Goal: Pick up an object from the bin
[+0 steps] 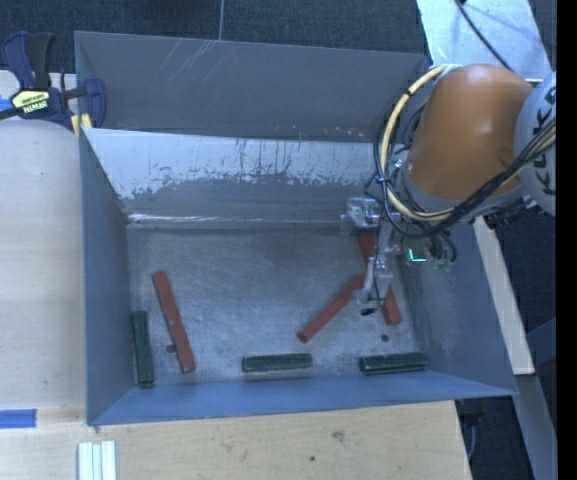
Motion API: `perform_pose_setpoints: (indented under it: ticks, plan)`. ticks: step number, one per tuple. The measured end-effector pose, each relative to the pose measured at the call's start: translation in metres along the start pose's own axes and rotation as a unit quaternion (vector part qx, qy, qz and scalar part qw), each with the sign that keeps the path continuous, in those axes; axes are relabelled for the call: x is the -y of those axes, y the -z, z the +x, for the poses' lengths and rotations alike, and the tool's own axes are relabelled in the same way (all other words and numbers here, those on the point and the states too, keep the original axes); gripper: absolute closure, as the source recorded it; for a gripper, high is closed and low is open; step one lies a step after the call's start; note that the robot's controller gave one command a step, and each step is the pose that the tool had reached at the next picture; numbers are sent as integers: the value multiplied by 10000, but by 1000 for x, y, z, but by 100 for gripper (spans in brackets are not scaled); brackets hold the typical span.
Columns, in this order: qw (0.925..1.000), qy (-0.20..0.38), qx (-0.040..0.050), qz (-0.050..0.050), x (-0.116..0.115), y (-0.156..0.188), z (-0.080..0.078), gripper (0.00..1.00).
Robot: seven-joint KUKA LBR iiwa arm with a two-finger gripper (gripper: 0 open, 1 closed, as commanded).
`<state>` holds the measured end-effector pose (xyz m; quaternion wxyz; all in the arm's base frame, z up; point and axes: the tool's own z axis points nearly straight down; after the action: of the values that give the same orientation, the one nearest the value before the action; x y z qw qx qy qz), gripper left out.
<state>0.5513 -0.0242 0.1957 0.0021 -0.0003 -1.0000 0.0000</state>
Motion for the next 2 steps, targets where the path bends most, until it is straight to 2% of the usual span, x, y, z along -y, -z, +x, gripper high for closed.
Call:
perform_pose_setpoints:
  ticks: [1,2]
  plan:
    - [9945,1046,2,2,2,-128,-4,0]
    - [9998,211,17,-1,-5,-95,11,0]
